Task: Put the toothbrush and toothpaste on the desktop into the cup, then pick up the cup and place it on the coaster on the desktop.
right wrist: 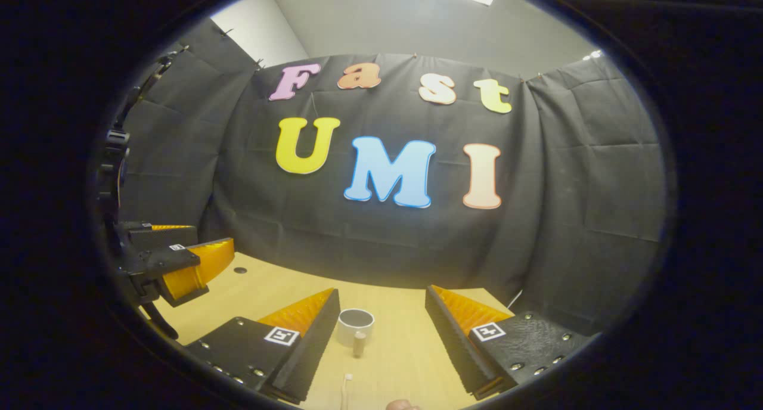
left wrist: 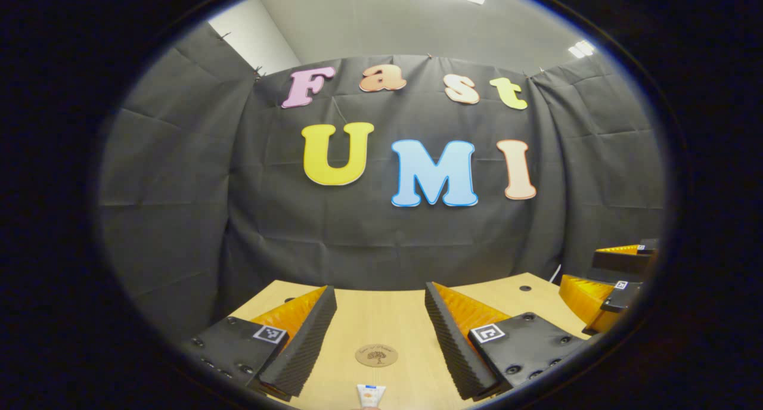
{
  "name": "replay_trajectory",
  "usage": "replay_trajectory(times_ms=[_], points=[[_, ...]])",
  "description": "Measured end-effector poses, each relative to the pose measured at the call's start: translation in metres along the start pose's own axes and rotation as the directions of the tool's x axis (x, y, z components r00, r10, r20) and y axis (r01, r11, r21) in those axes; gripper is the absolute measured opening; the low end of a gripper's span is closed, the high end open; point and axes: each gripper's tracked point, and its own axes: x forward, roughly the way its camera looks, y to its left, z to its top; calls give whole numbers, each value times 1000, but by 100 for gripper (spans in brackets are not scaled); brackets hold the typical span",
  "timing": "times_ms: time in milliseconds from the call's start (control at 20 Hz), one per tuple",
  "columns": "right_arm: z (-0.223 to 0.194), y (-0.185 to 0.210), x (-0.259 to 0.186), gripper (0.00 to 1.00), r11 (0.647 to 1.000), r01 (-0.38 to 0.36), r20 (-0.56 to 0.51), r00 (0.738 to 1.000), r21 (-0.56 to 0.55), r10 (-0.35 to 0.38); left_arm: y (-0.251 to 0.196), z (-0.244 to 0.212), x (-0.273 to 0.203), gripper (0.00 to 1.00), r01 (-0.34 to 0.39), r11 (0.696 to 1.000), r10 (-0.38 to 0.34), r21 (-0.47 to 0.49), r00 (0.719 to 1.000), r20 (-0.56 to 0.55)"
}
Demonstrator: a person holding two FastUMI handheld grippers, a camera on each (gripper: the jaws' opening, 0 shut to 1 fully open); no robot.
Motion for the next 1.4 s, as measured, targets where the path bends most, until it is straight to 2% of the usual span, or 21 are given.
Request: replay_trajectory(times_ms=[150, 300, 350, 400, 500, 600, 800, 850, 1000, 1200, 1400], points=[[-19, 7, 3, 89, 999, -35, -95, 995, 38, 38, -7, -22, 2, 96, 37, 999, -36, 10, 996, -86], [-43, 16, 10, 89, 994, -64, -199, 977, 88, 80, -6, -43, 8, 96, 53, 998, -48, 23, 984, -171], [-53, 19, 12, 89, 992, -72, -243, 965, 99, 95, -6, -53, 10, 99, 61, 998, -56, 18, 977, -205], [-65, 23, 13, 89, 991, -80, -291, 951, 109, 109, -9, -66, 12, 96, 70, 998, -66, 7, 967, -247], [-89, 28, 13, 89, 988, -86, -379, 916, 128, 129, -10, -87, 12, 96, 85, 996, -86, -17, 942, -324], [-114, 29, 12, 89, 987, -77, -470, 872, 143, 136, -9, -109, 13, 96, 90, 995, -95, -32, 912, -398], [-150, 31, 5, 89, 985, -62, -596, 790, 161, 147, -8, -153, 8, 100, 99, 994, -110, -49, 829, -548], [-155, 32, 5, 90, 985, -61, -617, 773, 161, 149, -6, -162, 7, 96, 91, 995, -103, -50, 805, -585], [-175, 36, -2, 90, 983, -61, -679, 716, 172, 163, -7, -190, 5, 97, 75, 994, -110, -81, 737, -667], [-199, 45, -8, 90, 978, -59, -755, 627, 202, 194, -2, -221, 2, 96, 65, 994, -106, -84, 645, -757], [-227, 53, -13, 91, 978, -57, -819, 538, 200, 198, 8, -255, -8, 96, 40, 995, -98, -90, 525, -846]])
